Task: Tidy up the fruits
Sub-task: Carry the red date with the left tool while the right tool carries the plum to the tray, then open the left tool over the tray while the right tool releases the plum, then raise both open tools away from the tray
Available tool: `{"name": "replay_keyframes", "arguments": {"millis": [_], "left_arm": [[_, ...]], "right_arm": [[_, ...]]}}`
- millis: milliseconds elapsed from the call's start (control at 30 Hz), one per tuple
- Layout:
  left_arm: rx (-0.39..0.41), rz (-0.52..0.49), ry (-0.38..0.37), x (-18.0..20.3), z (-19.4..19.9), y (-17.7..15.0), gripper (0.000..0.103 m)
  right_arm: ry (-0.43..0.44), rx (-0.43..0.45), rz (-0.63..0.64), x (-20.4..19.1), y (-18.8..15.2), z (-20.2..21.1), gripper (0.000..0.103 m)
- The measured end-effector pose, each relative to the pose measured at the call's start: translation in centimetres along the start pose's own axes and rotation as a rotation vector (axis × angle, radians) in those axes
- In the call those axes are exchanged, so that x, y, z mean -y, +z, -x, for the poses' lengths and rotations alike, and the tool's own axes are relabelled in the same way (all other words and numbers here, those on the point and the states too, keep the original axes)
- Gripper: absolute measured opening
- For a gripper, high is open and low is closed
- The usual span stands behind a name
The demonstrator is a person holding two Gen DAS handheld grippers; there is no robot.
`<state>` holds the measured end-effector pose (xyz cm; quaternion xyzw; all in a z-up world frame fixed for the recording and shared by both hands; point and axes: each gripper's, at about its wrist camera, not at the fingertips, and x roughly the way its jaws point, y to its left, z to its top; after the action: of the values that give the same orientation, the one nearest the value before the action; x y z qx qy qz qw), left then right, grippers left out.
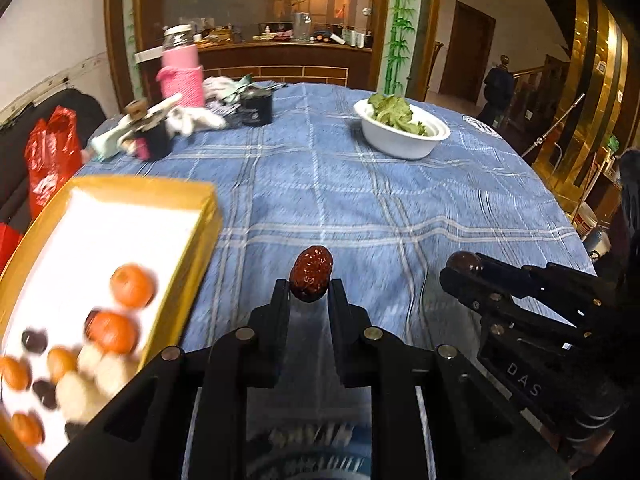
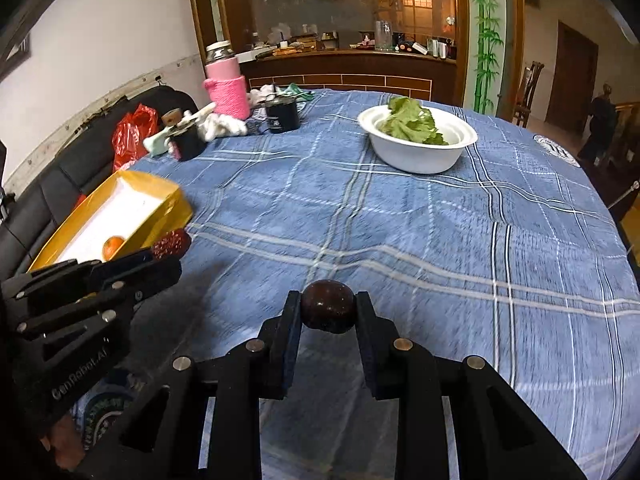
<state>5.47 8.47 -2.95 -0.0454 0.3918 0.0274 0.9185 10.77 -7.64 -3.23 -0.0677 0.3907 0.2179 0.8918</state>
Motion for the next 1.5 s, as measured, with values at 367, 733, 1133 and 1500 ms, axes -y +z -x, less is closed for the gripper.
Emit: {"name": "replay_keyframes", "arguments": {"millis": [367,733,1133,1500], "left_arm": [[0.056,0.094,0.099,-5.8,6.5,-3.0,0.017],[0.088,0.221,0.243,-13.6,10.3,-5.0,0.017],[-0.003,0.315,0.332,-18.4,7.8,-6.0,0.017],[0.010,0.435,0.313,-20.5,9.3,-6.2,0.083]], "right_arm": [[0.060,0.041,0.115,-9.3,-0.8,3.6,0.027],[0.193,0.083,0.249,-20.3,1.2,4.3,0.026],[0.238,-0.047,0.329,-25.8,1.7,-0.4,0.030],[0.211,-0.019,0.225,-22.8,2.5,-0.5,0.095]]}}
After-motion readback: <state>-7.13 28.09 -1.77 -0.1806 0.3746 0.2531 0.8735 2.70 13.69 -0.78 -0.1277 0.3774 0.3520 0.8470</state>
